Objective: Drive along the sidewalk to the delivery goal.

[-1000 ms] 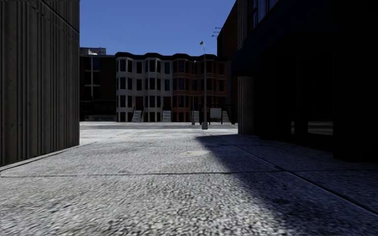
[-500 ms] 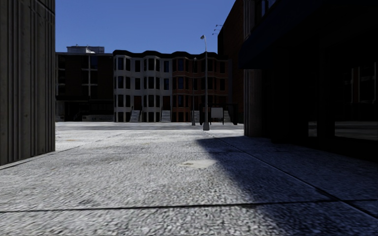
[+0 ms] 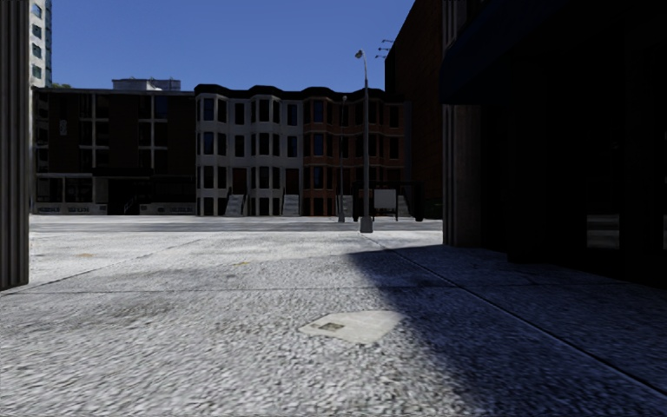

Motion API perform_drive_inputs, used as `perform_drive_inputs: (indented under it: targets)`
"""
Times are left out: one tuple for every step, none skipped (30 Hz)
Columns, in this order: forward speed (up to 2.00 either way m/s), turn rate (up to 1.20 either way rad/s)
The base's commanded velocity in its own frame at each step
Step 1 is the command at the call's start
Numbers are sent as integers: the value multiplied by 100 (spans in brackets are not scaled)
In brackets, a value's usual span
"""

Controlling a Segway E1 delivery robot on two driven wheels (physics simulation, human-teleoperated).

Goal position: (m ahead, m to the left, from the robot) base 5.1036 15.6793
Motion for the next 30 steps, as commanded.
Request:
perform_drive_inputs:
  targets:
    - [200, 0]
    - [200, 0]
    - [200, 0]
    - [200, 0]
    - [200, 0]
    - [200, 0]
    - [200, 0]
    - [200, 0]
    - [200, 0]
    - [200, 0]
    - [200, 0]
    - [200, 0]
    - [200, 0]
    - [200, 0]
    - [200, 0]
    - [200, 0]
    - [200, 0]
    - [200, 0]
    - [200, 0]
    - [200, 0]
    - [200, 0]
    - [200, 0]
    - [200, 0]
    - [200, 7]
    - [200, 20]
    - [200, 29]
    - [200, 35]
    - [200, 39]
    - [200, 40]
    - [200, 40]
